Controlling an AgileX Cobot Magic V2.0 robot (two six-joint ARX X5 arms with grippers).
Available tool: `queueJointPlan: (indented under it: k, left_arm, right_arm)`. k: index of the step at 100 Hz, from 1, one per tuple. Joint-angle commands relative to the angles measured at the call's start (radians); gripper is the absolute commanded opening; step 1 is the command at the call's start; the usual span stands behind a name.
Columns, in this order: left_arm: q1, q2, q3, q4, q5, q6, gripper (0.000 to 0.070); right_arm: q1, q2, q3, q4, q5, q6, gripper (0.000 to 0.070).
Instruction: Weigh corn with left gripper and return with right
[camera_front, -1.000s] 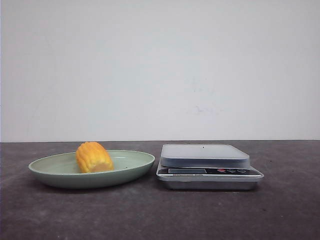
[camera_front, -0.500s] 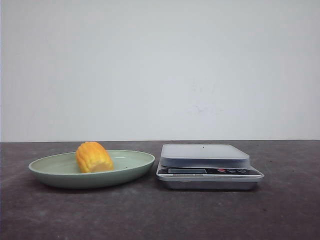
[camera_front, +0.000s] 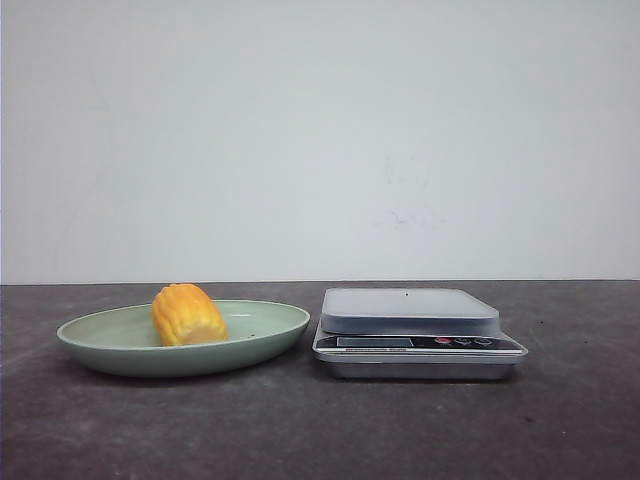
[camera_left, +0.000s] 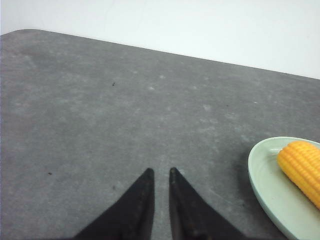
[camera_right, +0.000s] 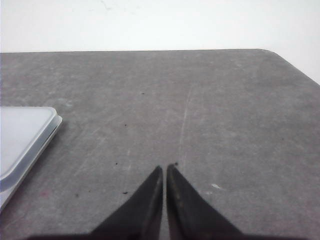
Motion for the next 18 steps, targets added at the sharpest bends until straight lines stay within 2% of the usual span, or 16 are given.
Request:
queueJointPlan:
  k: [1,18]
  left_arm:
    - [0.002,-0.001,-0.015,-0.007,0.004,0.014,0.0012]
    - [0.002,-0.001,-0.015,-0.007,0.004,0.014,0.0012]
  right_arm:
    - [0.002,-0.002,-0.002,0.013,0.003,0.003,0.0007]
    - [0.002,-0.002,-0.002,0.013,0.003,0.003,0.0007]
